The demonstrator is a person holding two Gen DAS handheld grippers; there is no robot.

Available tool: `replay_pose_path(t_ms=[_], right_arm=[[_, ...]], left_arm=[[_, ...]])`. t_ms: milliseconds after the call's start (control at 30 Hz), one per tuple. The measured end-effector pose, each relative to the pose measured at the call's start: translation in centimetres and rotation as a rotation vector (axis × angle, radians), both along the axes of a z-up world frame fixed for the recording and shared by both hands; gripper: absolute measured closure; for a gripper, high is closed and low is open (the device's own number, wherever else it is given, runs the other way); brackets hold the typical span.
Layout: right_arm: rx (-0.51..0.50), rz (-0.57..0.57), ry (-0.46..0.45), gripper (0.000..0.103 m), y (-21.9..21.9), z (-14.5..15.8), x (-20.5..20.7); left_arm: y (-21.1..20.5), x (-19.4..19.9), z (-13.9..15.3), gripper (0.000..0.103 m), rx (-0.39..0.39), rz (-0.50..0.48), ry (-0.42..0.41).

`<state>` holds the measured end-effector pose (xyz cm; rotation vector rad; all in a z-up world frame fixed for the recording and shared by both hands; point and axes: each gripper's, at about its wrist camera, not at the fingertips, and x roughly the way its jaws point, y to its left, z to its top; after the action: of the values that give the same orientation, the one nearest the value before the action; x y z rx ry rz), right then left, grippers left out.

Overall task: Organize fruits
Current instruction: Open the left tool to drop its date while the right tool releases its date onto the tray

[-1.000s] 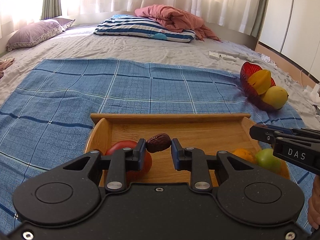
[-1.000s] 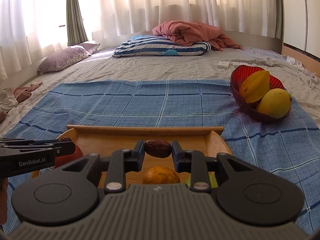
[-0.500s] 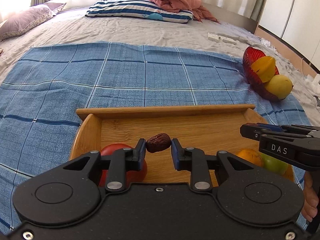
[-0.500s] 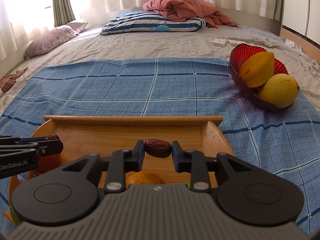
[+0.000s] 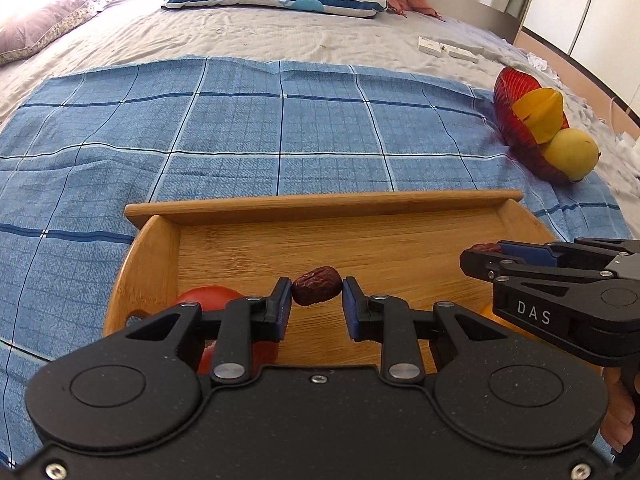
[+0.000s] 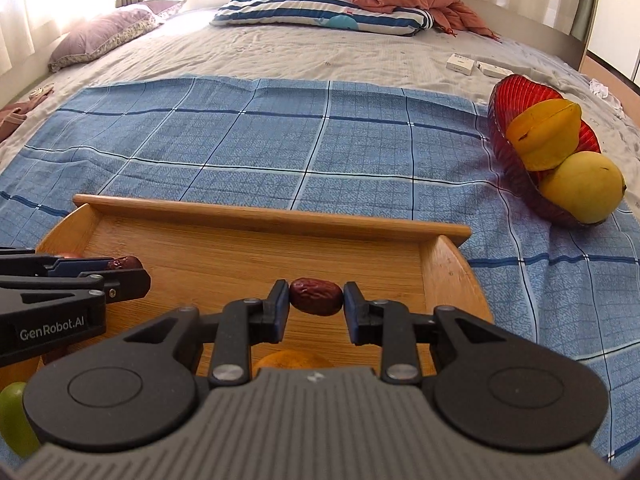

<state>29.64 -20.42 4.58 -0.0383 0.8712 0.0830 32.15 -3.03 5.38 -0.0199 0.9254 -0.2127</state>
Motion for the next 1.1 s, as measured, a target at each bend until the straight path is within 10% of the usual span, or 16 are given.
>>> replay_pose_path(t_ms=[1100], right_arm=[[0.006,-0.015,0.052,0.067,-0.3,-1.6,1.1]], left_arm=[[-1.1,0.9,-1.1,0.077,0.008,-0.012,0.017]])
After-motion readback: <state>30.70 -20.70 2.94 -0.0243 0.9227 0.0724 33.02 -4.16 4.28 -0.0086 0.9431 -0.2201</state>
